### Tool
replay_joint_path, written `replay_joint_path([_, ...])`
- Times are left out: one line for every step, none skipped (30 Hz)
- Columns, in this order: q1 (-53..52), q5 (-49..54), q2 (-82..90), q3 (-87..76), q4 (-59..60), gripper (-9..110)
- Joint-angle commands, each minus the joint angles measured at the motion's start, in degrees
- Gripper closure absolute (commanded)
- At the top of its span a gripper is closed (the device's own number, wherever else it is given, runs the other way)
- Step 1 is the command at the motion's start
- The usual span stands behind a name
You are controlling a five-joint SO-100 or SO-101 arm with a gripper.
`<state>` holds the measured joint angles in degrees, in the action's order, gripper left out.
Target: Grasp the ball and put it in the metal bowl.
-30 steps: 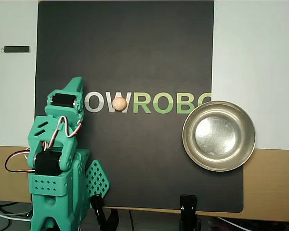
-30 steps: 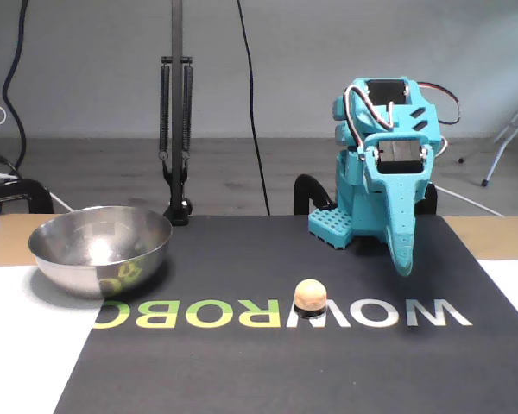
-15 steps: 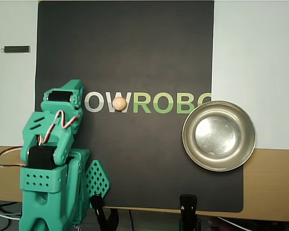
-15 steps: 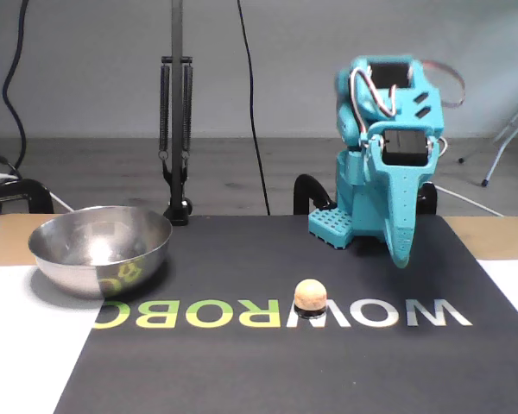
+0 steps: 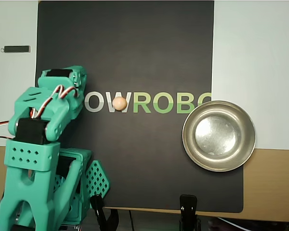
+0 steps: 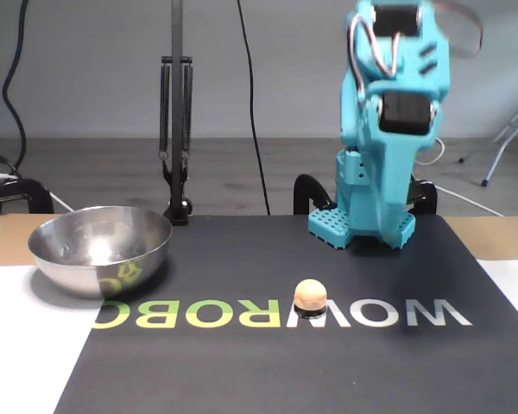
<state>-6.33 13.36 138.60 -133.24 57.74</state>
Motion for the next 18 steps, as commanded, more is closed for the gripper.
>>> replay_joint_path([-0.53, 5.27, -4.39, 9.93, 6.59, 101])
replay_joint_path([-0.97, 7.47, -5.89, 12.13, 9.40, 101])
replay_joint_path([-1.23, 9.76, -7.38, 14.33, 11.95, 101])
replay_joint_path([-1.32, 12.04, -8.79, 16.61, 14.33, 101])
replay_joint_path([-1.41, 14.33, -10.20, 18.72, 16.61, 101])
replay_joint_path([-1.93, 16.61, -11.51, 20.65, 18.81, 101])
replay_joint_path([-2.55, 18.81, -12.92, 22.59, 20.83, 101])
replay_joint_path([-3.16, 20.92, -14.33, 24.43, 22.68, 101])
replay_joint_path([-3.52, 23.12, -15.73, 26.28, 24.26, 101])
replay_joint_path([-4.04, 25.14, -17.14, 28.04, 25.93, 101])
replay_joint_path([-4.66, 27.25, -18.46, 29.62, 27.33, 101])
replay_joint_path([-5.27, 29.36, -19.78, 31.03, 28.65, 101])
replay_joint_path([-5.80, 31.38, -20.92, 32.34, 29.79, 101])
replay_joint_path([-6.50, 33.49, -21.97, 33.57, 30.85, 101])
replay_joint_path([-7.21, 35.51, -22.85, 34.45, 31.73, 101])
replay_joint_path([-7.82, 37.53, -23.73, 35.07, 32.34, 101])
replay_joint_path([-8.44, 39.64, -24.43, 35.42, 32.78, 101])
replay_joint_path([-9.05, 41.75, -25.05, 35.60, 33.05, 101])
